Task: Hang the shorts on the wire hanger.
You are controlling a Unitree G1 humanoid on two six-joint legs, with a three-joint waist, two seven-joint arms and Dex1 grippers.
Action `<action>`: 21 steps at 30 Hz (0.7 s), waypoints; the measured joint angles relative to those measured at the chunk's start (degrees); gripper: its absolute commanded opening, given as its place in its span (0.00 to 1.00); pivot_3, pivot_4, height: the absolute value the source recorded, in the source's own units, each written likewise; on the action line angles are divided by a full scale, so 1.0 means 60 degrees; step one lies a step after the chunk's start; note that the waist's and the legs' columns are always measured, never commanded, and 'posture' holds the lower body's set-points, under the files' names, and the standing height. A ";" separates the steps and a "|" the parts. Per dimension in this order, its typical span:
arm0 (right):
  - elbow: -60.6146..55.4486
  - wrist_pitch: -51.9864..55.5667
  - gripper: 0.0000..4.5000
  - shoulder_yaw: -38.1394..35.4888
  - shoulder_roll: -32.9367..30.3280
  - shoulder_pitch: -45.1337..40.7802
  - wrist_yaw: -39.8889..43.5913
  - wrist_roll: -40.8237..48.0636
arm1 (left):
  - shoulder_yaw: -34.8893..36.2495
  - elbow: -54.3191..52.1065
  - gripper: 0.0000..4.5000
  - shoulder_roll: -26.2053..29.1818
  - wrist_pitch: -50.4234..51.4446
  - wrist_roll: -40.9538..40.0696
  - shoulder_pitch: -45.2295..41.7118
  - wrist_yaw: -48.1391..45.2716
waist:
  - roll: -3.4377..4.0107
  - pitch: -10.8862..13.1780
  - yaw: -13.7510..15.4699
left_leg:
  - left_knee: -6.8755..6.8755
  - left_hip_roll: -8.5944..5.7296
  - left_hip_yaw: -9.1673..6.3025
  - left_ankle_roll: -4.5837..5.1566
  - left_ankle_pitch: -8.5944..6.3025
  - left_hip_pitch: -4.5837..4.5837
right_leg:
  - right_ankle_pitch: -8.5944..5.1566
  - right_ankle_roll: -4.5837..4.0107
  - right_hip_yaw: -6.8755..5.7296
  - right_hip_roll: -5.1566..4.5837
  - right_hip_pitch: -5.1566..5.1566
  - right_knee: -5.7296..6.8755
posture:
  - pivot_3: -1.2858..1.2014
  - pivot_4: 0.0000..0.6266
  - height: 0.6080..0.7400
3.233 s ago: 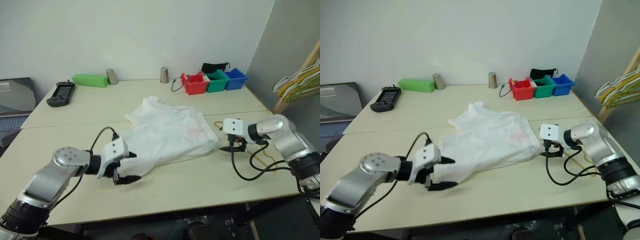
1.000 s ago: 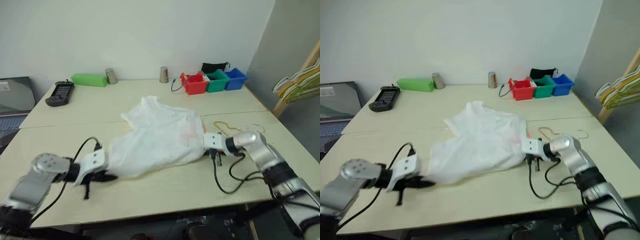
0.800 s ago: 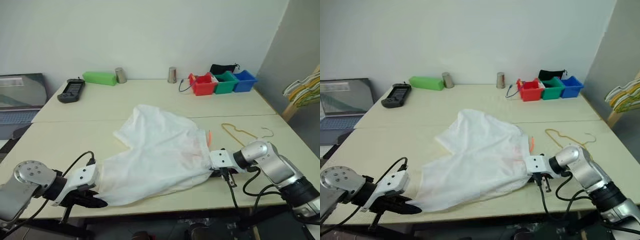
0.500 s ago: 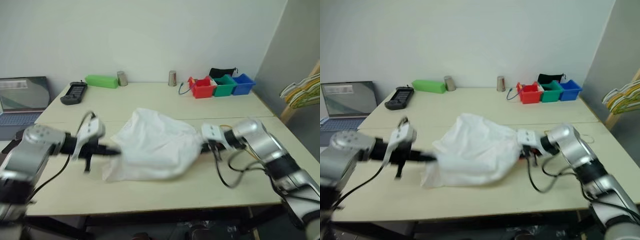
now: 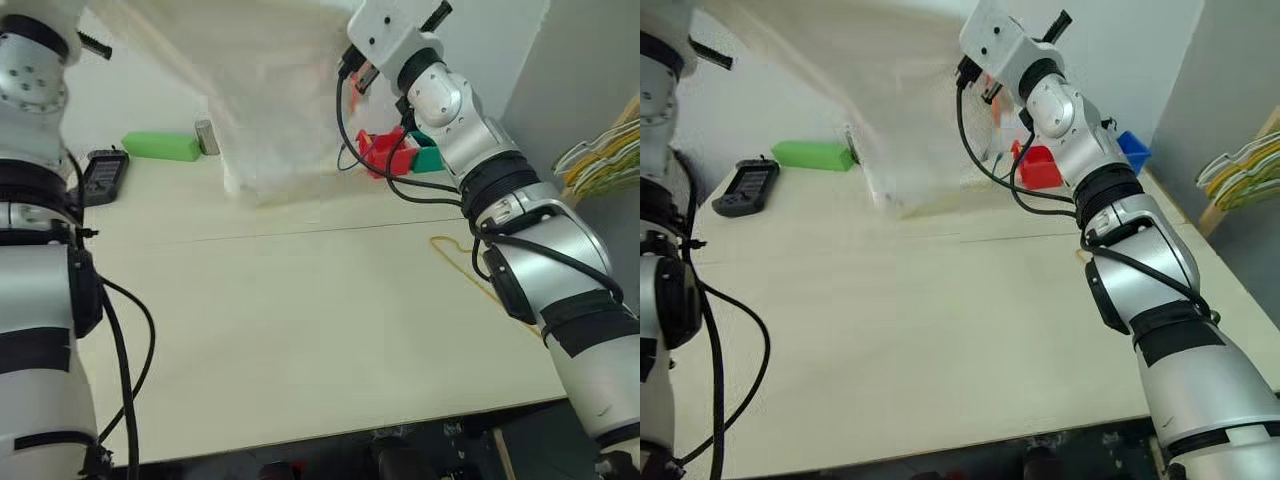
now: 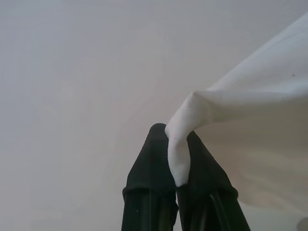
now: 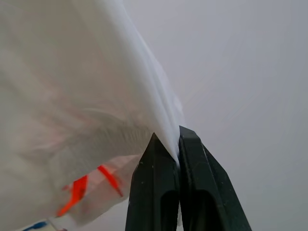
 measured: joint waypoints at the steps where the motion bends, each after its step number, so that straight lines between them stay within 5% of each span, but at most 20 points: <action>1: 0.0093 -0.0067 0.00 0.0007 0.0138 0.0238 0.0230 -0.0032 | 0.0049 0.0058 0.00 0.0013 0.0030 -0.0049 0.0337 -0.0364 | 0.0000 0.0001 0.0019 | 0.0008 -0.0006 0.0003 0.0010 -0.0003 0.0039 | 0.0008 0.0009 0.0001 0.0019 0.0045 0.0010 | 0.55 0.00 1.00; 6: 0.0232 -0.0244 0.00 0.0538 0.0651 0.2556 0.4507 -0.0010 | 0.0190 -0.1743 0.00 0.0753 0.2114 -0.1167 0.5003 -0.5555 | 0.0014 -0.0007 -0.0024 | 0.0011 0.0023 -0.0011 0.0037 0.0008 0.0375 | 0.0020 0.0073 0.0005 0.0095 0.0405 -0.0033 | 0.56 0.00 1.00; 9: -0.0096 -0.0226 0.00 0.1015 0.0608 0.4220 0.6230 -0.0167 | 0.0135 -0.4051 0.00 0.1170 0.3160 -0.1878 0.8258 -0.7697 | -0.0038 -0.0006 0.0048 | 0.0066 0.0062 -0.0096 0.0029 0.0012 0.0301 | 0.0072 -0.0014 -0.0047 0.0118 0.0344 0.0016 | 0.57 0.00 1.00; 16: -0.3019 0.0777 0.00 0.1357 -0.0350 0.6229 0.8469 -0.0247 | 0.0872 -0.8063 0.00 0.1861 0.4481 -0.2477 1.1319 -0.8525 | 0.0028 0.0018 0.0715 | 0.0122 0.0073 -0.0220 0.0030 0.0007 0.0311 | 0.0044 -0.0077 -0.0191 0.0129 0.0423 0.0020 | 0.57 0.00 1.00; 21: -0.5252 0.2079 0.00 0.1508 -0.0841 0.7243 0.9298 -0.0266 | 0.0879 -0.9022 0.00 0.1850 0.4837 -0.2473 1.1945 -0.8527 | 0.0031 0.0020 0.0988 | 0.0122 0.0084 -0.0247 0.0031 0.0007 0.0340 | -0.0021 -0.0082 -0.0224 0.0147 0.0469 0.0015 | 0.56 0.00 1.00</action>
